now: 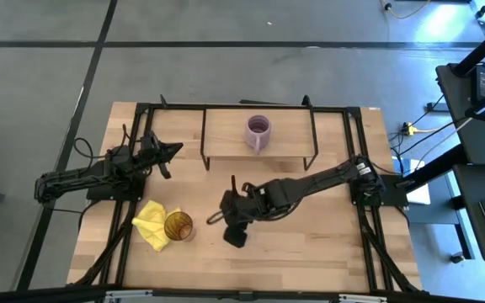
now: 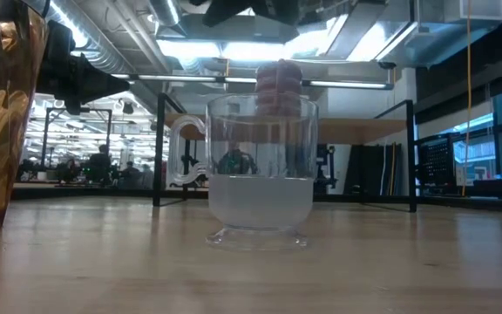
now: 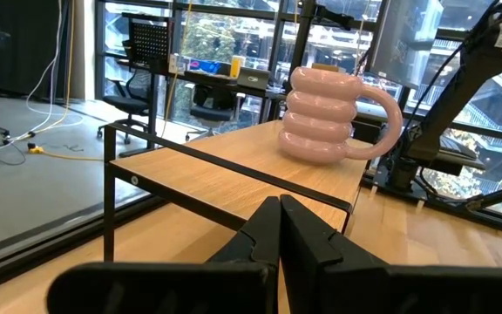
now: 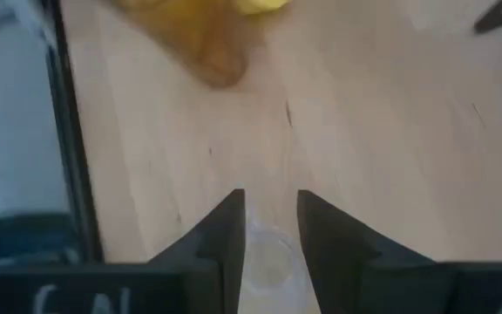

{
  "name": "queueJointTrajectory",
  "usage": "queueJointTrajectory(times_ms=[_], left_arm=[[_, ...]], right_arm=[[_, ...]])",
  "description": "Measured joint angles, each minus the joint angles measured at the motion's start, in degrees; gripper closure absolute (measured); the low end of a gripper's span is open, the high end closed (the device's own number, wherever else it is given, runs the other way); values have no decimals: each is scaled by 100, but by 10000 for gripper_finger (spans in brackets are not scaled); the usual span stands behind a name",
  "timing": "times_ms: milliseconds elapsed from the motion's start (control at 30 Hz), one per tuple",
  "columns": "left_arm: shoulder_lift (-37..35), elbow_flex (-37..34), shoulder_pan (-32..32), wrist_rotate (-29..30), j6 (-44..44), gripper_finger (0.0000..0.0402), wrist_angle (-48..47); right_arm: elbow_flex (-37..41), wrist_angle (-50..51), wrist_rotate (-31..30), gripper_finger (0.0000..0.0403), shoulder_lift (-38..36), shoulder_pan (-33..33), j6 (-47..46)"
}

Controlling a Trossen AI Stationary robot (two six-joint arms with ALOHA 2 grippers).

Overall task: Stack small to large cups/mugs on shelf
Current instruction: Put the transparent mug on the shelf

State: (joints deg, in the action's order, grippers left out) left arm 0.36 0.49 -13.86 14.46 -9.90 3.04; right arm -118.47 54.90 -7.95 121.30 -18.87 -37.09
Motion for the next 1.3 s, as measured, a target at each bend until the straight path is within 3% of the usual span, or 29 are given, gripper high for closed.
queueJointTrajectory(times_ms=[300, 800, 1300], left_arm=[[0, 0, 1, 2, 1, 401, 0], [0, 0, 1, 2, 1, 401, 7], [0, 0, -1, -1, 1, 401, 0]], right_arm=[[-31, 113, 80, 395, 353, 129, -624], [-25, 246, 817, 399, 880, 297, -545], [-25, 170, 2143, 397, 977, 114, 780]])
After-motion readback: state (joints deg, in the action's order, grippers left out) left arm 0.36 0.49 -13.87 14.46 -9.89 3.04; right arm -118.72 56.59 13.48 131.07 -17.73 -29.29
